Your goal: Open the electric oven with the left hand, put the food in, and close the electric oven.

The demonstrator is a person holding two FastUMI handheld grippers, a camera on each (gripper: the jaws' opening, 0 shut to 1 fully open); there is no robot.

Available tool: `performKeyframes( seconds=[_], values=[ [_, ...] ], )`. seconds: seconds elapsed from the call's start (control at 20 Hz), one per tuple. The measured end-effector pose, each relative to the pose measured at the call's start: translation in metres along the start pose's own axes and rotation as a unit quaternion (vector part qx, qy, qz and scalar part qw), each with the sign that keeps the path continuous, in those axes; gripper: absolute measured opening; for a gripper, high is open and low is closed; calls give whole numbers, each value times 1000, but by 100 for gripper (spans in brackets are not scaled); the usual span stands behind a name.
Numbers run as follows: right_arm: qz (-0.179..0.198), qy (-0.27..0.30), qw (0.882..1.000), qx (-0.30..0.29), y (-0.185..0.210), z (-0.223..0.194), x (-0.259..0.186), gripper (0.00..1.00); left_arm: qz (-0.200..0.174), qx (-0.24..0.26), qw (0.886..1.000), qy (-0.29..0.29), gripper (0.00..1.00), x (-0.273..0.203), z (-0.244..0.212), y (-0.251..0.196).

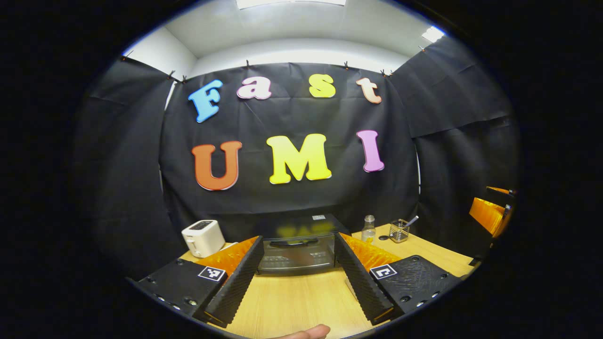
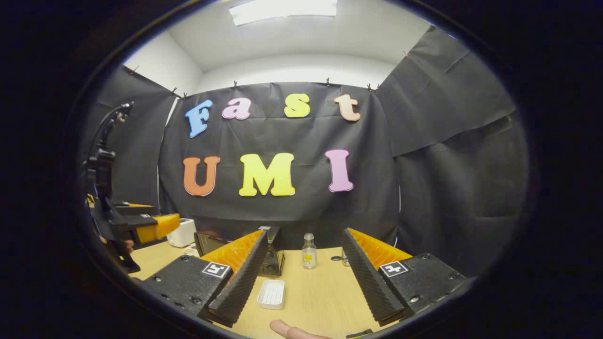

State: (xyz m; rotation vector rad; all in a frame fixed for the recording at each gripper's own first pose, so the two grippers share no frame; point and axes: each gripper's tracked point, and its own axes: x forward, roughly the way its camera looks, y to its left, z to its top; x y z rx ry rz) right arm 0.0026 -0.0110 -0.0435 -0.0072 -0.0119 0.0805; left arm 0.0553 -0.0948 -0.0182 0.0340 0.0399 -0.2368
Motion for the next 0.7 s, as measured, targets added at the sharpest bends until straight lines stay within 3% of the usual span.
performKeyframes(
  seconds=[0.15,0.2,0.35,0.4,0.7],
  values=[
    [11,-7,1000,-5,11,5,-8,100,23,-11,999,-26,95,-32,8,11],
    [15,-11,1000,-6,15,6,-10,96,26,-15,999,-29,96,-41,7,13],
    [33,-17,999,-14,32,7,-17,100,36,-18,999,-37,95,-69,-2,18],
    [39,-17,999,-20,38,5,-19,96,37,-18,998,-41,95,-76,-4,17],
    [50,-23,998,-40,54,4,-22,100,37,-30,998,-37,95,-89,-16,17]
  ],
)
